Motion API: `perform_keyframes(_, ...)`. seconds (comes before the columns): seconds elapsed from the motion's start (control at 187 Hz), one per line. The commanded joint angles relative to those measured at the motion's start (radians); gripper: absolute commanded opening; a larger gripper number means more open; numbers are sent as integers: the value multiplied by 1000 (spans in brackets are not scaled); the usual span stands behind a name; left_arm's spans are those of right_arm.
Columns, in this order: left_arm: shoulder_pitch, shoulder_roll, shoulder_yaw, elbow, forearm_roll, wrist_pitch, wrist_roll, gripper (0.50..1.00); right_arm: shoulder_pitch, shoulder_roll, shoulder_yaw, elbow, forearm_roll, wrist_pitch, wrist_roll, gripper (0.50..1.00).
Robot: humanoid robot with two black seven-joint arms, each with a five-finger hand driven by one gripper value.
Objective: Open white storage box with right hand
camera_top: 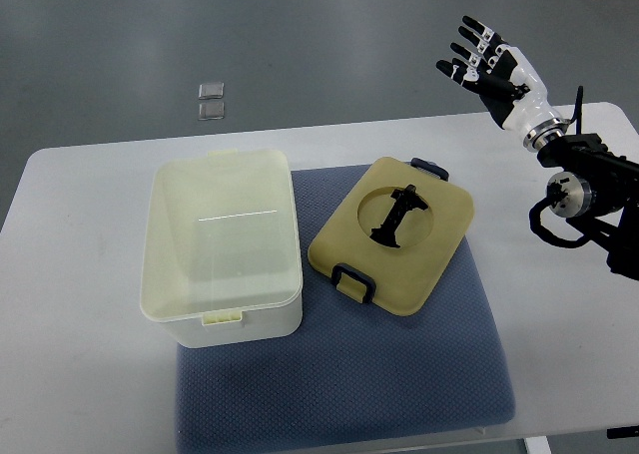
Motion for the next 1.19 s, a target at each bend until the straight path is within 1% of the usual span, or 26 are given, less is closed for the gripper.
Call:
perform_keyframes(0.0, 0, 0, 0, 0, 0, 0, 0, 1000, -1, 9, 1, -4, 57, -6, -67, 913)
perform_keyframes(0.085, 0, 0, 0, 0, 0, 0, 0, 1000, 0, 13, 1, -4, 103, -1, -90, 913)
perform_keyframes(0.155, 0, 0, 0, 0, 0, 0, 0, 1000, -1, 13, -1, -4, 120, -6, -90, 913)
perform_keyframes(0.235, 0, 0, 0, 0, 0, 0, 0, 1000, -3, 16, -2, -4, 122, -12, -88, 926)
perform_keyframes(0.267, 0, 0, 0, 0, 0, 0, 0, 1000, -4, 24, -4, -5, 117, -20, -83, 926)
perform_keyframes(0.347, 0, 0, 0, 0, 0, 0, 0, 1000, -26, 59, -1, -10, 102, -69, -79, 928)
perform_keyframes(0.432, 0, 0, 0, 0, 0, 0, 0, 1000, -36, 67, 1, -27, 102, -83, -79, 928)
perform_keyframes(0.934, 0, 0, 0, 0, 0, 0, 0, 1000, -50, 73, 2, -39, 105, -70, -63, 928)
perform_keyframes(1.078, 0, 0, 0, 0, 0, 0, 0, 1000, -59, 73, 66, -41, 109, -18, -76, 928)
perform_keyframes(1.185, 0, 0, 0, 0, 0, 0, 0, 1000, -76, 73, 108, -41, 103, -17, -80, 928)
